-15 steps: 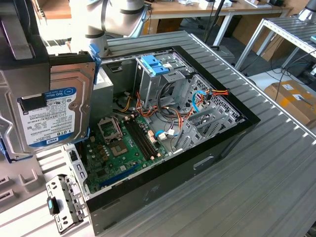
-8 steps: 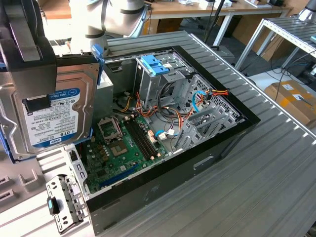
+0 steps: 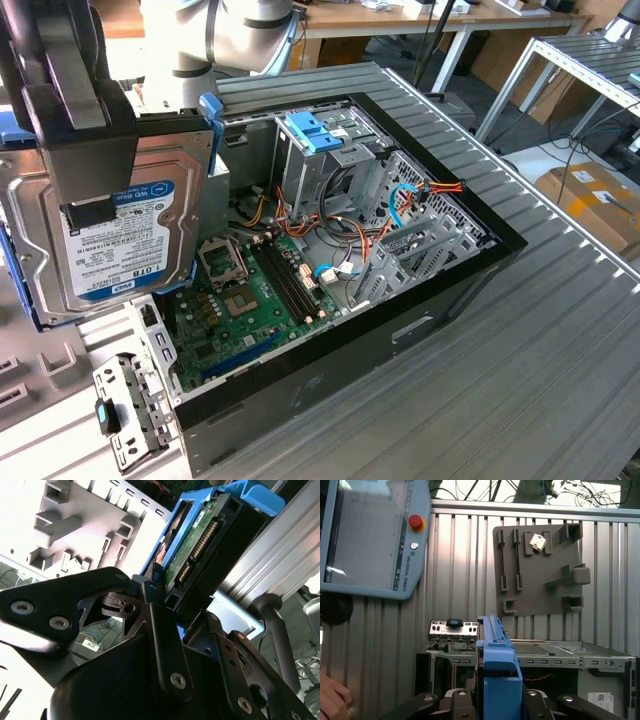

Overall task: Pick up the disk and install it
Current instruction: 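Pick up the disk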

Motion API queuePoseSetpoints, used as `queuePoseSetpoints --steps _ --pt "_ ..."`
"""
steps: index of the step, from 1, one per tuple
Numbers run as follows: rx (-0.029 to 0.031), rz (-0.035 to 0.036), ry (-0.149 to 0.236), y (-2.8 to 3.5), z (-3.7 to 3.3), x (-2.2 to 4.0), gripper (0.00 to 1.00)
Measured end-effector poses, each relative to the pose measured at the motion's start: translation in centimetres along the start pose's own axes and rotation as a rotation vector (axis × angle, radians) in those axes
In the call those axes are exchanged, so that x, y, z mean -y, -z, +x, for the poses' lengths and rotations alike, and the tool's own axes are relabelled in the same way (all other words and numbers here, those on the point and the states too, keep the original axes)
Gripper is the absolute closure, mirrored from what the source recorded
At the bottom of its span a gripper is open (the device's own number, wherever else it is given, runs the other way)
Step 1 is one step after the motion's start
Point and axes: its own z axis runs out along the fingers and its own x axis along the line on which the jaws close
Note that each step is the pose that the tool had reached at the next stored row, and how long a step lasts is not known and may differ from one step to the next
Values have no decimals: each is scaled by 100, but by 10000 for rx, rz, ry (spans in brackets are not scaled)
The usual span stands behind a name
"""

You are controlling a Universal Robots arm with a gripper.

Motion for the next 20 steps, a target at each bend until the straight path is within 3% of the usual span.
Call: queuePoseSetpoints --steps 17,20 --pt "1 1 1 -6 52 123 64" --pt "2 1 1 -6 76 170 64"
